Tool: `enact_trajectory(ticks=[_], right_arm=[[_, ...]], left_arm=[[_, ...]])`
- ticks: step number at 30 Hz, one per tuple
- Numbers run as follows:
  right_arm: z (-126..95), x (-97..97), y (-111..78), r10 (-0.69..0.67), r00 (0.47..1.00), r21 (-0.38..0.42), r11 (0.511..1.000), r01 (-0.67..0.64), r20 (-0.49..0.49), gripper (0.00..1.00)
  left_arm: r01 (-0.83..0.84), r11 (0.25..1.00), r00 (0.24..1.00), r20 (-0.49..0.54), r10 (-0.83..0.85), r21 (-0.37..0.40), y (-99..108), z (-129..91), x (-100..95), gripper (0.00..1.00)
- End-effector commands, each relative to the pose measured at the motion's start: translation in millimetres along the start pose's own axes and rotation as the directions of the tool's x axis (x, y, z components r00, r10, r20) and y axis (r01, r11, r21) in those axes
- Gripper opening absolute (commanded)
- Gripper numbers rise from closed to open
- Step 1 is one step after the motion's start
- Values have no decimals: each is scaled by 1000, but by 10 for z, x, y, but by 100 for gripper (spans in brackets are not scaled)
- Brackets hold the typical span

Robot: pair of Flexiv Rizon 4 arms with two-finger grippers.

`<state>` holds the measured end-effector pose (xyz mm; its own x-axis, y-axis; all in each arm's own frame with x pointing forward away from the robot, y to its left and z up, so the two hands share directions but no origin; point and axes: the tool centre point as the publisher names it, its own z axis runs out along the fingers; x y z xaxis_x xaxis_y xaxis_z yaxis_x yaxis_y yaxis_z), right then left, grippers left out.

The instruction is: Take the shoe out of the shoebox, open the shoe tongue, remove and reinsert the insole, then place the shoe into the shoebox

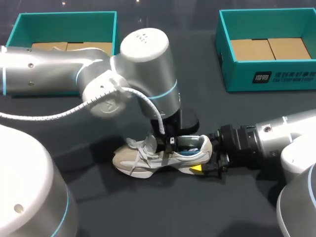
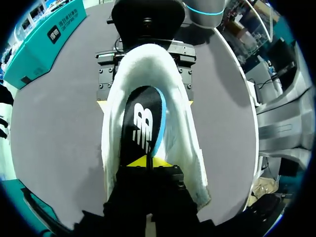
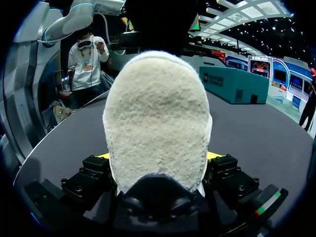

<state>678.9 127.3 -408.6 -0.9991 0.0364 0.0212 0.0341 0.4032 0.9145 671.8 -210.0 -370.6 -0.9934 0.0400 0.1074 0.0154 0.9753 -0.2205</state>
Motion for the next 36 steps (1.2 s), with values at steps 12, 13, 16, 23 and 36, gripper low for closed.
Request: enact_trajectory(ticks=[12, 13, 16, 23, 36], right_arm=[[-1, 22, -5, 0, 1000, 5, 1000, 0, 1, 0], [-1, 22, -5, 0, 1000, 5, 1000, 0, 1, 0], [-1, 22, -5, 0, 1000, 5, 1000, 0, 1, 0], [-1, 22, -5, 0, 1000, 5, 1000, 0, 1, 0], [-1, 22, -5, 0, 1000, 5, 1000, 0, 1, 0]], left_arm=[[-37, 983, 999, -32, 43, 178, 269, -364, 212, 0], [-36, 981, 998, -36, 43, 189, 269, -372, 217, 0], [-36, 977, 998, -40, 45, 209, 239, -404, 221, 0], [-48, 969, 998, -17, 54, 244, -5, -450, 216, 0], [-30, 958, 999, 28, 23, 286, -340, -539, 38, 0]])
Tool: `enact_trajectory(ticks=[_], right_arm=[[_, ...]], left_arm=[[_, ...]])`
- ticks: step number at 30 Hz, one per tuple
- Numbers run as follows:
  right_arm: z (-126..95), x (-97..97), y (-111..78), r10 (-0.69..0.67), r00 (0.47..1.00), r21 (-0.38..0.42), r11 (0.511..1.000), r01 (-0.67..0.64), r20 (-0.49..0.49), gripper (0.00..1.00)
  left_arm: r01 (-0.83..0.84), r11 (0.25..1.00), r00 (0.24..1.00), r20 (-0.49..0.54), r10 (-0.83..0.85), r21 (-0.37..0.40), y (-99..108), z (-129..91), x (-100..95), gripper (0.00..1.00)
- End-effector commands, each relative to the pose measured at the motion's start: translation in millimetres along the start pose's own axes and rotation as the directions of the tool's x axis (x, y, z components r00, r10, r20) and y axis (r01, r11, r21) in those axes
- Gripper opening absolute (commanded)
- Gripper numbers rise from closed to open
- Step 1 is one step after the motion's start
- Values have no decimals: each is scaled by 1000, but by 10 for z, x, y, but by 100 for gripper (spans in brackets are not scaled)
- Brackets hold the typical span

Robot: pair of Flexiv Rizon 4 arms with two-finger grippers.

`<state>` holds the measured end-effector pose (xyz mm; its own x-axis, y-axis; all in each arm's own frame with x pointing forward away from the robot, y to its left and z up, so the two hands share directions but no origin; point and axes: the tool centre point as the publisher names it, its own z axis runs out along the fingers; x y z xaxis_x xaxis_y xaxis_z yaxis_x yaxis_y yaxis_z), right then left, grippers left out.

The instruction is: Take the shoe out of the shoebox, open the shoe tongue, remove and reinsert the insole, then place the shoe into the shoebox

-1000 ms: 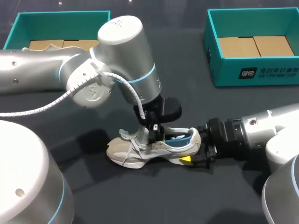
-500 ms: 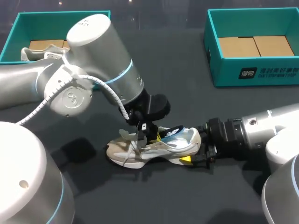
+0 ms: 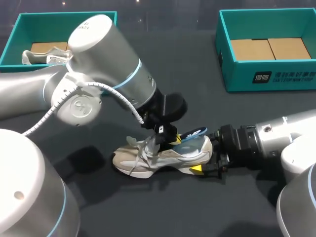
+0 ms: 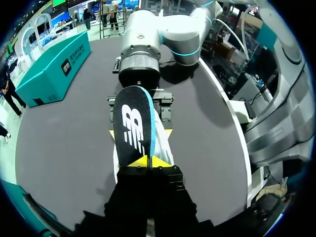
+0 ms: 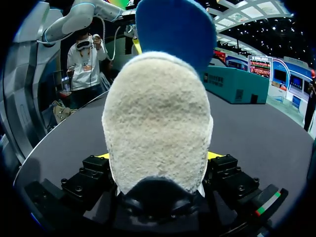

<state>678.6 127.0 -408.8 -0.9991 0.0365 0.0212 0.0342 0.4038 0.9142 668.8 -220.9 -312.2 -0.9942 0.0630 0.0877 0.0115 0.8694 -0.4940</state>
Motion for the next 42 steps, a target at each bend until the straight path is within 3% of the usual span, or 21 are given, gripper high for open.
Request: enact_trajectory(ticks=[1, 10, 11, 12, 13, 14, 17, 26, 37, 42], right_arm=[[1, 19, -2, 0, 1000, 4, 1000, 0, 1, 0], [1, 19, -2, 0, 1000, 4, 1000, 0, 1, 0], [1, 19, -2, 0, 1000, 4, 1000, 0, 1, 0], [1, 19, -2, 0, 1000, 4, 1000, 0, 1, 0], [1, 19, -2, 0, 1000, 4, 1000, 0, 1, 0], [1, 19, -2, 0, 1000, 4, 1000, 0, 1, 0], [1, 19, -2, 0, 1000, 4, 1000, 0, 1, 0], [1, 19, -2, 0, 1000, 4, 1000, 0, 1, 0], [1, 19, -2, 0, 1000, 4, 1000, 0, 1, 0], [1, 19, -2, 0, 1000, 4, 1000, 0, 1, 0]], left_arm=[[-1, 1000, 1000, 24, 1, -1, -124, 28, -66, 0], [-12, 1000, 998, 55, 12, -3, -132, 69, -33, 0], [-8, 1000, 997, 71, 8, 1, -116, 70, -16, 19], [-6, 1000, 996, 84, 6, 4, -104, 75, 11, 31], [-4, 1000, 996, 92, 3, 11, -93, 75, 32, 31], [2, 1000, 995, 104, -3, 15, -80, 75, 48, 39], [20, 999, 991, 131, -24, 34, -46, 84, 82, 47], [61, 994, 980, 185, -76, 86, -99, 174, 98, 47], [99, 988, 954, 272, -129, 122, -196, 333, 23, 56], [111, 986, 942, 304, -146, 127, -241, 391, -73, 50]])
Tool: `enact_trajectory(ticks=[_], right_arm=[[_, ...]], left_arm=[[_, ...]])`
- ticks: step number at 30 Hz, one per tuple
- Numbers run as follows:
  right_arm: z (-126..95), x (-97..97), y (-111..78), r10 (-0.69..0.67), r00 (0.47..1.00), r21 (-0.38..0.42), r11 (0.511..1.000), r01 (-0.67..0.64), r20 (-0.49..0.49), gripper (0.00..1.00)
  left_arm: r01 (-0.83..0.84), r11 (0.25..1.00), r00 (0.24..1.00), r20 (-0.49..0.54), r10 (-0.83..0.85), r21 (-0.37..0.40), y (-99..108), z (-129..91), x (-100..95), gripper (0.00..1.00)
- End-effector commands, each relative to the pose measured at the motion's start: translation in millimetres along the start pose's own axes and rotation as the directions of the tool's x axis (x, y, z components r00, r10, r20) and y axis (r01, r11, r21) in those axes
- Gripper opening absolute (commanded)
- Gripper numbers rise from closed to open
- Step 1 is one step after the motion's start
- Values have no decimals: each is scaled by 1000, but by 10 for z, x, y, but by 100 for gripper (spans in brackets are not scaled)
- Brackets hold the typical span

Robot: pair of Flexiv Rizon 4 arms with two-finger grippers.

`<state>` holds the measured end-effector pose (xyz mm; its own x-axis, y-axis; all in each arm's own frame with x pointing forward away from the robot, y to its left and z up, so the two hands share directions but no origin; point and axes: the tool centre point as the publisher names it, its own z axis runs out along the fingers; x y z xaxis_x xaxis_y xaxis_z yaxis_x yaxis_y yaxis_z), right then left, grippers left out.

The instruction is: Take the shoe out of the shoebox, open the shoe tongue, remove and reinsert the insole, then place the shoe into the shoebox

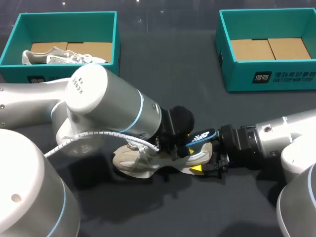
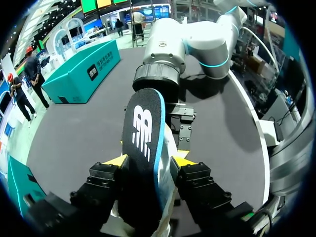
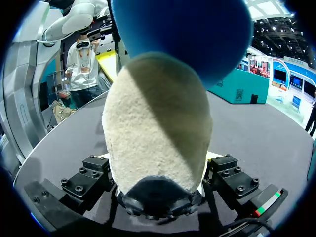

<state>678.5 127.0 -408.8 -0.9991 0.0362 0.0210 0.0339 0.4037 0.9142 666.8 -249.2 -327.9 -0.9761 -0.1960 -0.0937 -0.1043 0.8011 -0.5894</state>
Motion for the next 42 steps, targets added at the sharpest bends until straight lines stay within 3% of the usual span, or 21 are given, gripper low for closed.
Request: enact_trajectory(ticks=[1, 3, 6, 10, 21, 26, 27, 30, 34, 39, 42], right_arm=[[0, 19, -3, 0, 1000, 4, 1000, 0, 1, 0], [0, 19, -3, 0, 1000, 4, 1000, 0, 1, 0], [0, 19, -3, 0, 1000, 4, 1000, 0, 1, 0], [0, 19, -3, 0, 1000, 4, 1000, 0, 1, 0], [0, 19, -3, 0, 1000, 4, 1000, 0, 1, 0], [0, 19, -3, 0, 1000, 4, 1000, 0, 1, 0], [0, 19, -3, 0, 1000, 4, 1000, 0, 1, 0], [0, 19, -3, 0, 1000, 4, 1000, 0, 1, 0], [0, 19, -3, 0, 1000, 4, 1000, 0, 1, 0], [0, 19, -3, 0, 1000, 4, 1000, 0, 1, 0], [0, 19, -3, 0, 1000, 4, 1000, 0, 1, 0]], left_arm=[[9, 1000, 1000, 25, -8, -4, -70, 149, -37, 49], [11, 1000, 999, 41, -10, -5, -78, 172, -83, 47], [10, 1000, 999, 41, -9, -4, -71, 187, -140, 36], [14, 1000, 999, 32, -14, 4, -71, 169, -225, 0], [-5, 998, 1000, -10, 6, 61, -250, 80, -281, 0], [-16, 998, 999, -30, 18, 58, -201, 105, -245, 1], [-16, 998, 999, -35, 18, 56, -178, 115, -236, 11], [-8, 999, 999, -51, 10, 48, -118, 135, -223, 25], [-5, 999, 998, -60, 8, 49, -58, 128, -205, 33], [-8, 999, 998, -67, 11, 54, -45, 128, -194, 27], [-8, 998, 997, -72, 12, 60, -45, 116, -194, 1]])
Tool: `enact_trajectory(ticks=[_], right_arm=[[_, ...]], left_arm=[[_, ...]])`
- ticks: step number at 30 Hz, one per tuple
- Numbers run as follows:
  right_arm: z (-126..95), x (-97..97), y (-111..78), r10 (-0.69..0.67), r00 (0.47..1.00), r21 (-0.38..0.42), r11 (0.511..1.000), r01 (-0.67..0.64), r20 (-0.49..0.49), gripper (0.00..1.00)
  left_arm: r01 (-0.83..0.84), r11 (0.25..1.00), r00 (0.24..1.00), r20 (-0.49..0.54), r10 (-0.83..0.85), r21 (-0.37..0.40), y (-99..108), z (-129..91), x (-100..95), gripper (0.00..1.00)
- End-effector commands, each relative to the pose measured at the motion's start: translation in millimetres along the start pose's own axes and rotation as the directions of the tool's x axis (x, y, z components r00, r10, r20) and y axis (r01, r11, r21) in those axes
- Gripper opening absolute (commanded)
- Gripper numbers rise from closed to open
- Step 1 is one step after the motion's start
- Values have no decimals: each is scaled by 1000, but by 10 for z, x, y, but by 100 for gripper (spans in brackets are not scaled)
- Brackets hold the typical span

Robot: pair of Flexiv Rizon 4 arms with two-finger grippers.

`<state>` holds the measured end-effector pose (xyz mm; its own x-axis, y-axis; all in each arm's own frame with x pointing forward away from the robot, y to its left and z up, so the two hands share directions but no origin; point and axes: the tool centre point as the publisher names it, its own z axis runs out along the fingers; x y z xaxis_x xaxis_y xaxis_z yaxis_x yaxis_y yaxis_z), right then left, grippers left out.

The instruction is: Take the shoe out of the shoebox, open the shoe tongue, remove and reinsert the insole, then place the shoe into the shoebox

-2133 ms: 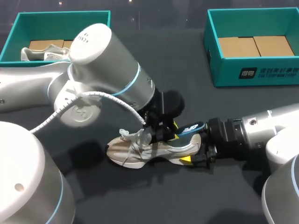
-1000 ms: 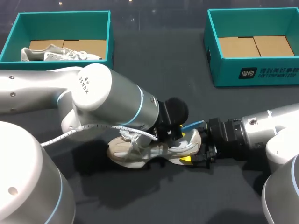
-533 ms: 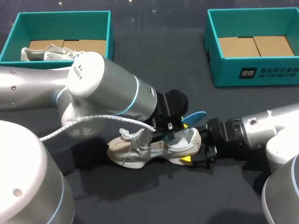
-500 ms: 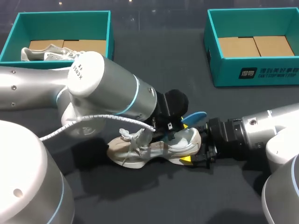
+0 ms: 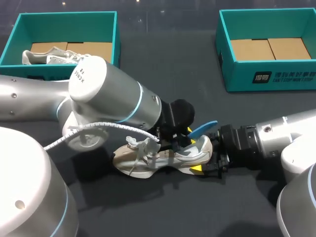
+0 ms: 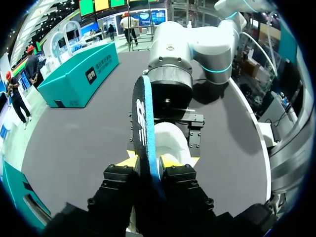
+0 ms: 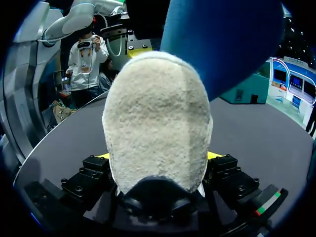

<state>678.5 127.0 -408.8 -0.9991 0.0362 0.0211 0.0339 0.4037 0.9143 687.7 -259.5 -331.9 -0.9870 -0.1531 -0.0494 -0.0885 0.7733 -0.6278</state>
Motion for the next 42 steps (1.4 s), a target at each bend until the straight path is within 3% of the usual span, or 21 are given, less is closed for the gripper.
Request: enact_trajectory(ticks=[1, 7, 13, 23, 31, 42], right_arm=[[1, 19, -3, 0, 1000, 4, 1000, 0, 1, 0], [1, 19, -3, 0, 1000, 4, 1000, 0, 1, 0], [1, 19, -3, 0, 1000, 4, 1000, 0, 1, 0], [1, 19, -3, 0, 1000, 4, 1000, 0, 1, 0], [1, 19, -3, 0, 1000, 4, 1000, 0, 1, 0], [1, 19, -3, 0, 1000, 4, 1000, 0, 1, 0]], left_arm=[[-3, 1000, 1000, -13, 3, 15, 32, -27, -15, 0], [-7, 1000, 998, -66, 9, 26, -62, -114, -22, 0], [-5, 999, 989, -144, 11, 41, -318, -219, -18, 0], [-29, 998, 964, -262, 45, 63, -718, -434, 234, 0], [-68, 995, 947, -310, 88, 77, -1049, -781, 450, 0], [-68, 995, 947, -310, 88, 77, -1049, -781, 450, 0]])
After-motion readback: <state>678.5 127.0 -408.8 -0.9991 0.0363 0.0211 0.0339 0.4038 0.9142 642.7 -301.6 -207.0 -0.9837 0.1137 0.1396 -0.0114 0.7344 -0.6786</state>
